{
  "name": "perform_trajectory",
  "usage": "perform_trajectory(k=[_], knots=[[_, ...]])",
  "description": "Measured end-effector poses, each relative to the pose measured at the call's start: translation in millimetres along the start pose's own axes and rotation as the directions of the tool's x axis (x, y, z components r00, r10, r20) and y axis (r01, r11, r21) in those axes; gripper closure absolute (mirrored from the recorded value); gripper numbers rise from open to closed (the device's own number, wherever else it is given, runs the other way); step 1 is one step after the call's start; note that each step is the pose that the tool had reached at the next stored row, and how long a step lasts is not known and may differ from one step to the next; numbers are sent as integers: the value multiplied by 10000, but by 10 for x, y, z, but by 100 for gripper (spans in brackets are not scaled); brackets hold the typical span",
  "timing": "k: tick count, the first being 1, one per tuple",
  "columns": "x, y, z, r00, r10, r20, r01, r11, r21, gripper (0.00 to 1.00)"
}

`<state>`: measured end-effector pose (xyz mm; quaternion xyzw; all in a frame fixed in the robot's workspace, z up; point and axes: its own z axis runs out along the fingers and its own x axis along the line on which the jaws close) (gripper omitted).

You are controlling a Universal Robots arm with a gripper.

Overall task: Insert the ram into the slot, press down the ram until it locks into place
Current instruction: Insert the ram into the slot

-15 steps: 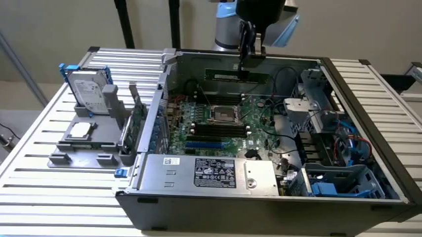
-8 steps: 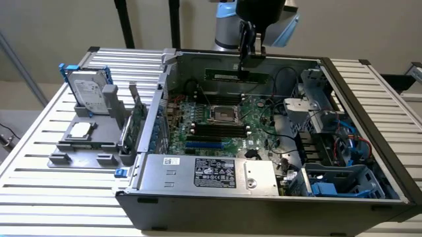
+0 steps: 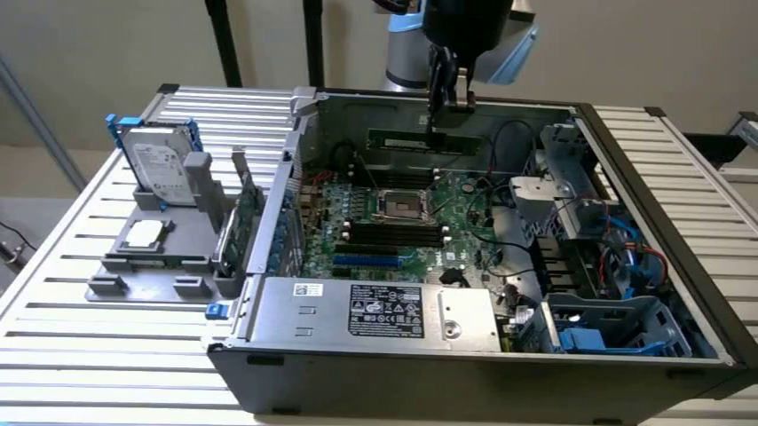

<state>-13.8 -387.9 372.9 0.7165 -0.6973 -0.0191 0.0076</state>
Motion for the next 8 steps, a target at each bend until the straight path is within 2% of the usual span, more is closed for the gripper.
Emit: perform_trajectory(k=[8], knots=[[9,2,146,10000,0,1,0,10000,0,86]])
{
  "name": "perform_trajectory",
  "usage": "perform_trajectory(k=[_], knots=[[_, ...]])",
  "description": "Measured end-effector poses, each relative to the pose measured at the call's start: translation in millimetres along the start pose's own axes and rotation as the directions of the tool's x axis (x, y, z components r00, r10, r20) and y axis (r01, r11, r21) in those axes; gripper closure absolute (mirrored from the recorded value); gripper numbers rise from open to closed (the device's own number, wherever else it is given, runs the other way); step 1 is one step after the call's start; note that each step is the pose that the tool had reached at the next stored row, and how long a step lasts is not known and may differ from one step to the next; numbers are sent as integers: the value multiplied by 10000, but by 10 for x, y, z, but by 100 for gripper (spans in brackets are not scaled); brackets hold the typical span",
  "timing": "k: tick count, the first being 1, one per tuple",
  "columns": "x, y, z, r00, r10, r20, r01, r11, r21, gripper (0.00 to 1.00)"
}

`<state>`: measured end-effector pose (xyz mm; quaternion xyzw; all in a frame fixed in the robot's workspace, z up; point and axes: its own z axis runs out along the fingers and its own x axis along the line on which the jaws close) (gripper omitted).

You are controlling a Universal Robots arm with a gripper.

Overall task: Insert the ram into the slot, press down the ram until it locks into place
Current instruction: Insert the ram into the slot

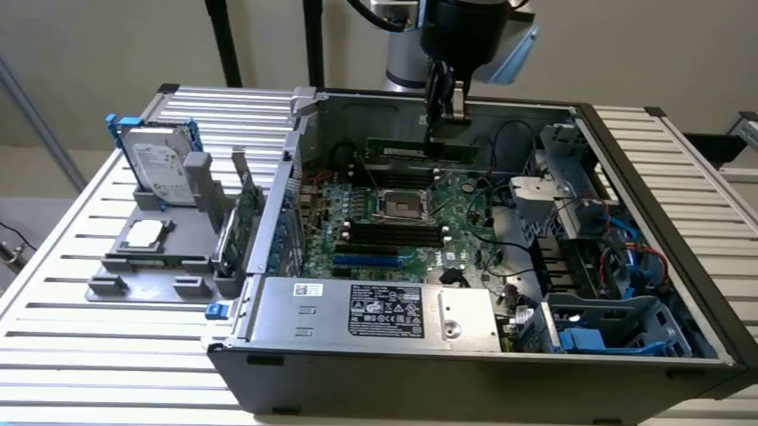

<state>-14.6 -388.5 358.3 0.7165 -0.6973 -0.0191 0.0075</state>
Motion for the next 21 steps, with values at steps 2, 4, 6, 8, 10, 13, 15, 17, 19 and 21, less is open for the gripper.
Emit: perform_trajectory(k=[2,4,6,8,10,13,15,17,19,21], knots=[[2,3,36,10000,0,-1,0,10000,0,86],[3,9,74,10000,-5,-1,5,10000,0,86],[4,24,110,10000,-13,0,13,10000,0,86],[4,46,147,10000,-18,-2,18,10000,-1,86],[5,63,185,10000,-29,-1,29,10000,-1,86],[6,81,240,10000,-49,-2,49,10000,-1,86],[8,84,276,10000,-77,-3,77,10000,-2,86],[9,88,311,9999,-106,-5,106,9999,-2,86],[11,91,349,9999,-136,-6,136,9999,-3,86],[12,94,385,9999,-170,-7,170,9999,-3,86]])
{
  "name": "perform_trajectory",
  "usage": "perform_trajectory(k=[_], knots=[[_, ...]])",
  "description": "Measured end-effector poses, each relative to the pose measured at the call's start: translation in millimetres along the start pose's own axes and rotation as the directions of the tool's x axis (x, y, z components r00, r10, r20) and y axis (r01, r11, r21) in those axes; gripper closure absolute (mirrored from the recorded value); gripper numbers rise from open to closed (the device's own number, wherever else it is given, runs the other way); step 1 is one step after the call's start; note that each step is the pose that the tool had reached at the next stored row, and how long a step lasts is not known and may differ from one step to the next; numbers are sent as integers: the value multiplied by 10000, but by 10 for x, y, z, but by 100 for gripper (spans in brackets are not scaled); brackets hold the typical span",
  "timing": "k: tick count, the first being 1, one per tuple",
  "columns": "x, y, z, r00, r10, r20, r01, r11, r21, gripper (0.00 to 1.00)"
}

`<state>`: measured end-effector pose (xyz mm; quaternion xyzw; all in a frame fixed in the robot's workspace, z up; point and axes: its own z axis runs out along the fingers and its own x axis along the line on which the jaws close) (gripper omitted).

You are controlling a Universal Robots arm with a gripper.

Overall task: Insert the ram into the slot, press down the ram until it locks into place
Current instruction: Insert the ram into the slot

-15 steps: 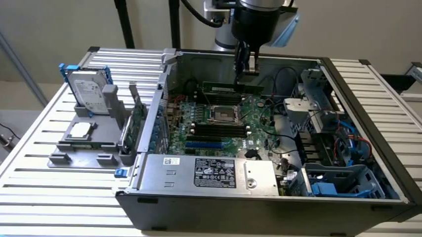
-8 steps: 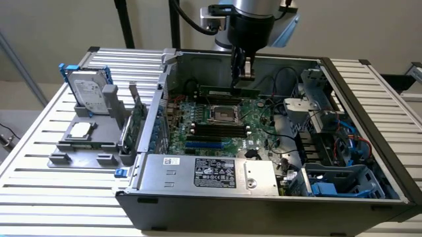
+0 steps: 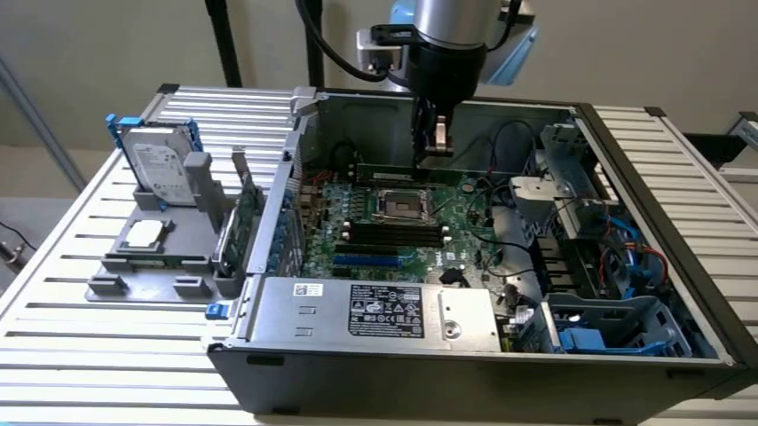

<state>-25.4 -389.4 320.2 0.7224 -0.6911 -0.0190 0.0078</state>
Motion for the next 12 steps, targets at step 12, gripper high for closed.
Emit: perform_trajectory(k=[12], knots=[[9,31,220,9998,-205,-6,205,9998,-3,86]])
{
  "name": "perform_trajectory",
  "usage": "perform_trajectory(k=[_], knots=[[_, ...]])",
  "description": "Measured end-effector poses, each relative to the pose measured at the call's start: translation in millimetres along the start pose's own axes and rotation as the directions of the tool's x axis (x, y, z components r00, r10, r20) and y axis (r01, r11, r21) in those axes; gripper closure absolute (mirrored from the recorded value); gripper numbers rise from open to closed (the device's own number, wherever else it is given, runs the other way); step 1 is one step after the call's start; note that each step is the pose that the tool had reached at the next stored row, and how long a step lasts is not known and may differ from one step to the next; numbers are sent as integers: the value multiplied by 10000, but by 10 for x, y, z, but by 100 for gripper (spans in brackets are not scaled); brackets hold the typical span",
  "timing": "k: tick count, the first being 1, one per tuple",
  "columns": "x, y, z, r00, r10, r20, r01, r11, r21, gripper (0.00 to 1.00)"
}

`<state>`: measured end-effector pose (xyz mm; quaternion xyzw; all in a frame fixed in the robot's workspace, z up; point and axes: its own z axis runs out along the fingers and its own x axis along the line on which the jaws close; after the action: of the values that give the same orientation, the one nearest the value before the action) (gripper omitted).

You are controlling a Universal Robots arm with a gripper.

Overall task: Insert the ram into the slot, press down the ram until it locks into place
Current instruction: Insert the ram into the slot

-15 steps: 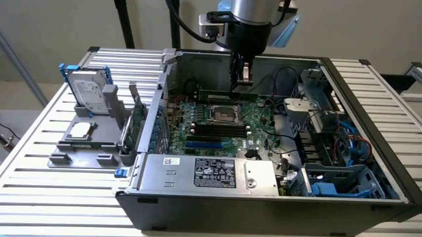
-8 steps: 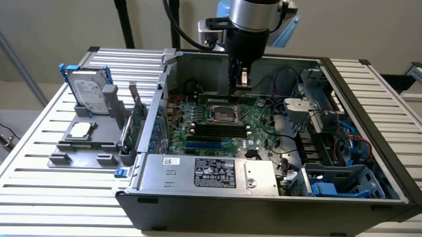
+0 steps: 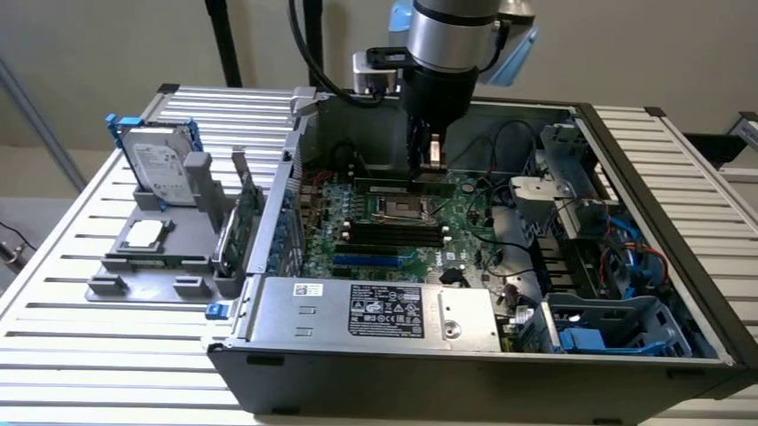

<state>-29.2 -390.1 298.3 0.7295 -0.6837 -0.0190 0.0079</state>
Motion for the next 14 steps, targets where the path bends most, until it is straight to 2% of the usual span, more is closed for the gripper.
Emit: perform_trajectory(k=[9,14], knots=[[7,54,165,9999,-114,-6,114,9999,-3,86],[13,55,256,9999,-132,-6,132,9999,-3,86]])
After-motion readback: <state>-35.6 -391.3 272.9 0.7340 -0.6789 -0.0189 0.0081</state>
